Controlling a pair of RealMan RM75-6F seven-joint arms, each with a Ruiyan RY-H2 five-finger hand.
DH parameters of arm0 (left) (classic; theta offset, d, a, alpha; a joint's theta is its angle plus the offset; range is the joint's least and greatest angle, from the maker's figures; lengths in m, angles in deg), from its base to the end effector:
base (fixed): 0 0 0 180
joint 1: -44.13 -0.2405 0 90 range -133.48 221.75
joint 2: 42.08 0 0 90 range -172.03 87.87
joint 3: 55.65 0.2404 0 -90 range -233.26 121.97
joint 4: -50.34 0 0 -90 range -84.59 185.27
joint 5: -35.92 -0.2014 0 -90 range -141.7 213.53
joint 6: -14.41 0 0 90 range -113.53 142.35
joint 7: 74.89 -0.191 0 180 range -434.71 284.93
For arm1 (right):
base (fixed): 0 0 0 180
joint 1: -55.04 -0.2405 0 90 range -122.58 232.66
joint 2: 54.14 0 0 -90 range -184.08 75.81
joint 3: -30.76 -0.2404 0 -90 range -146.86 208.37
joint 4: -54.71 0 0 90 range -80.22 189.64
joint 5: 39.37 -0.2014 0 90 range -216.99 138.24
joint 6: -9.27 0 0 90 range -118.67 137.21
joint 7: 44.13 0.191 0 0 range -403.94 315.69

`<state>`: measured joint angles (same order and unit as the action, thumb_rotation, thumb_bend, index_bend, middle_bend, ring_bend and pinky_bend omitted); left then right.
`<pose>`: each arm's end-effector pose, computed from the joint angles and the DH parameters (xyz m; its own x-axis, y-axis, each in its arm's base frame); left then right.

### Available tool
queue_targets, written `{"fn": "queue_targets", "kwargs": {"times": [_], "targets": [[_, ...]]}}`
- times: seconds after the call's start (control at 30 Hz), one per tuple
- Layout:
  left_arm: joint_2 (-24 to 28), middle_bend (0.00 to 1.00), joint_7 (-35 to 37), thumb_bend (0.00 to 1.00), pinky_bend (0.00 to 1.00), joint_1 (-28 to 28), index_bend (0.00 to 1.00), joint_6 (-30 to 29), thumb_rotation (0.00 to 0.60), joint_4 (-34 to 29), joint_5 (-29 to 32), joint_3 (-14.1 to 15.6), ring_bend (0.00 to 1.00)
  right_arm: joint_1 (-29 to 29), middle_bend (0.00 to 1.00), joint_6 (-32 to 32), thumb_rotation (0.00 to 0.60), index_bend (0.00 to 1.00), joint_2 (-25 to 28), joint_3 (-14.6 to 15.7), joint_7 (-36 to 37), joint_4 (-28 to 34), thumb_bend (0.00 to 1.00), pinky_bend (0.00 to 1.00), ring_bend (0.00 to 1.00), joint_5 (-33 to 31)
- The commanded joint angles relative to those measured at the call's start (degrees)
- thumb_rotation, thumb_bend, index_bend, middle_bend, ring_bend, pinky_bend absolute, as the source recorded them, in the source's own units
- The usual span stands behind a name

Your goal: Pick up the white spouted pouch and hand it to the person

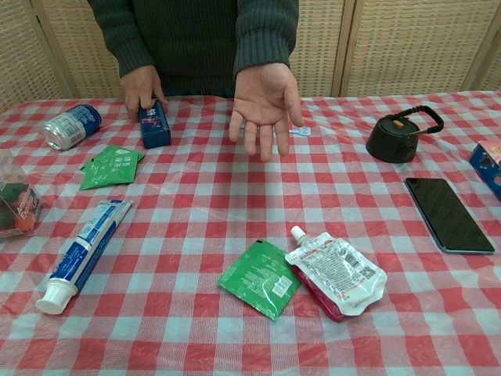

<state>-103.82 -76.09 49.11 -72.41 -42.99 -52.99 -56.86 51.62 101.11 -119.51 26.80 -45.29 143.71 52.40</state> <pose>-0.2844 0.2206 0.1672 0.4406 -0.0035 0.8977 0.8959 -0.0609 -0.4400 -0.2793 -0.2209 0.1745 0.4408 0.1281 0.8884 -0.8882 -0.0807 0.4523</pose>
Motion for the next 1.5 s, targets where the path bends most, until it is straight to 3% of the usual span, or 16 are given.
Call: {"fn": "queue_targets", "kwargs": {"times": [0.03, 0.33, 0.43, 0.67, 0.83, 1.07, 1.3, 1.5], "targets": [[0.1, 0.0, 0.1, 0.0, 0.0, 0.0, 0.0, 0.0, 0.6, 0.0, 0.0, 0.0, 0.0, 0.0, 0.0, -0.2, 0.6, 0.0, 0.0, 0.1, -0.1, 0.1, 0.0, 0.0, 0.0, 0.0], [0.2, 0.0, 0.8, 0.0, 0.0, -0.3, 0.0, -0.8, 0.6, 0.2, 0.2, -0.4, 0.0, -2.5, 0.0, -5.3, 0.6, 0.0, 0.8, 2.2, -2.0, 0.4, 0.0, 0.0, 0.0, 2.8], [0.1, 0.0, 0.8, 0.0, 0.0, -0.3, 0.0, -0.7, 0.6, 0.2, 0.6, -0.6, 0.0, -5.7, 0.0, -10.7, 0.6, 0.01, 1.5, 3.7, -3.1, 1.4, 0.0, 0.0, 0.0, 5.8], [-0.7, 0.0, -1.2, 0.0, 0.0, 0.9, 0.0, 1.7, 0.6, 0.4, 2.4, -1.2, 0.0, -17.5, 0.01, -27.6, 0.6, 0.05, 3.1, 6.6, 4.3, 6.2, 0.0, 0.0, 0.0, 12.2], [-1.5, 0.0, -2.6, 0.0, 0.0, 1.6, 0.0, 3.3, 0.6, 0.7, 4.2, -1.8, 0.0, -24.2, 0.02, -35.0, 0.6, 0.05, -0.9, 4.4, 2.6, 6.2, 0.0, 0.0, 0.0, 12.9], [-2.6, 0.0, -4.4, 0.0, 0.0, 3.0, 0.0, 6.3, 0.6, 1.4, 7.3, -2.7, 0.0, -31.8, 0.02, -46.9, 0.6, 0.05, -9.1, 1.6, 0.5, 3.5, 0.0, 0.0, 0.0, 7.5], [-3.1, 0.0, -5.0, 0.0, 0.0, 4.1, 0.0, 8.8, 0.6, 2.3, 9.8, -3.6, 0.0, -35.8, 0.01, -52.5, 0.6, 0.05, -15.4, -1.3, -4.9, 0.5, 0.01, 0.0, 0.0, 1.6], [-3.2, 0.0, -4.8, 0.0, 0.0, 4.5, 0.0, 9.7, 0.6, 2.7, 11.1, -3.9, 0.0, -38.3, 0.06, -56.2, 0.6, 0.11, -18.8, -2.8, -10.1, -1.3, 0.08, 0.0, 0.01, -3.5]]}}
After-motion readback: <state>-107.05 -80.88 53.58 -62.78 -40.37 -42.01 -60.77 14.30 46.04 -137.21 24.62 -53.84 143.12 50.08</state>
